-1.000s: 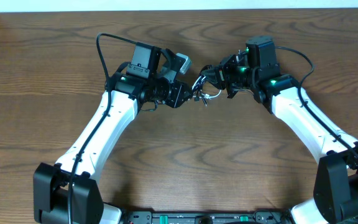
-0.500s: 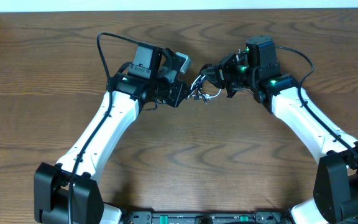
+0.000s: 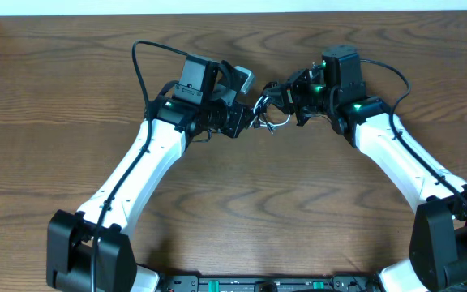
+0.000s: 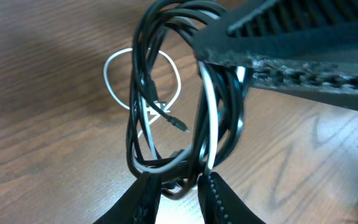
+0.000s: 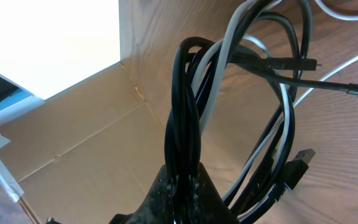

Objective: Untangle cables

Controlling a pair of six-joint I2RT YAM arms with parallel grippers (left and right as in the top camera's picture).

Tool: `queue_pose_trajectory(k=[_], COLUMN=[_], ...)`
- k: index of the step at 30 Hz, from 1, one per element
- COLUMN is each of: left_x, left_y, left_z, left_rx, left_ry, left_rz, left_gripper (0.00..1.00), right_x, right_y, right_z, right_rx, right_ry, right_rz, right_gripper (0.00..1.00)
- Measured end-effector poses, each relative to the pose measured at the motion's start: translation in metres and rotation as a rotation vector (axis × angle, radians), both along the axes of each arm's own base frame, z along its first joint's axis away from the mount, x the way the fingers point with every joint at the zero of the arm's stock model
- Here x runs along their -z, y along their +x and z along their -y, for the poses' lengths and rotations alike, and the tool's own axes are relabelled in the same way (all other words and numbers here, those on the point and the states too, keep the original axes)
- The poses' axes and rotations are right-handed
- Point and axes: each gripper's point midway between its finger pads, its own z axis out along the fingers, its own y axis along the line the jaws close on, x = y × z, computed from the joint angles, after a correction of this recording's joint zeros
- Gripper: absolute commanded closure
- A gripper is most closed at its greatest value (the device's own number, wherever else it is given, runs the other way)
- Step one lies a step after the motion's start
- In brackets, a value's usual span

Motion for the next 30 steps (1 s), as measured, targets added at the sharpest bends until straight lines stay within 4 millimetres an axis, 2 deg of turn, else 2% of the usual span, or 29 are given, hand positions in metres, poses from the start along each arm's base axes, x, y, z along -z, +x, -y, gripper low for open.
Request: queue_pose_trajectory(k=[7,12,14,19,25,30], left_x=[0.025,0.027,0.026,0.028,0.036,0.038], left_y=[0.010,0.015,0.016,0.016,0.009,0.007], left_z=[-0.001,0.000,0.001,0.000,-0.006,-0.012], left_rx=[-0.022,-0.032,-0.032,-0.044,-0.051,-0.059], left_ry=[0.038,0.035,0.034,0.037,0.060,0.055], left_rz=[-0.030,-0.021,-0.017,-0.023,-0.063,-0.095], left_gripper=[0.72,0.72,0.92,0.93,0.93,0.93], right_x=[0.000,-0.001,-0.001,0.000,0.022,0.037], right_y=[-0.001,0.000,-0.001,-0.006,-0.024,-0.036], right_z=[0.000,-0.001,-0.003,-0.008,0.001,0.004], right_rx=[-0.007,-0.013,-0.021,-0.062,-0.160,-0.334], right_ry=[0.003,-0.001,-0.003,-0.027,-0.167,-0.326], right_rz=[0.001,0.014,0.023,0.057,0.067,0.228], right_gripper=[0.99,0.99,0.99,0.99,0.99,0.96])
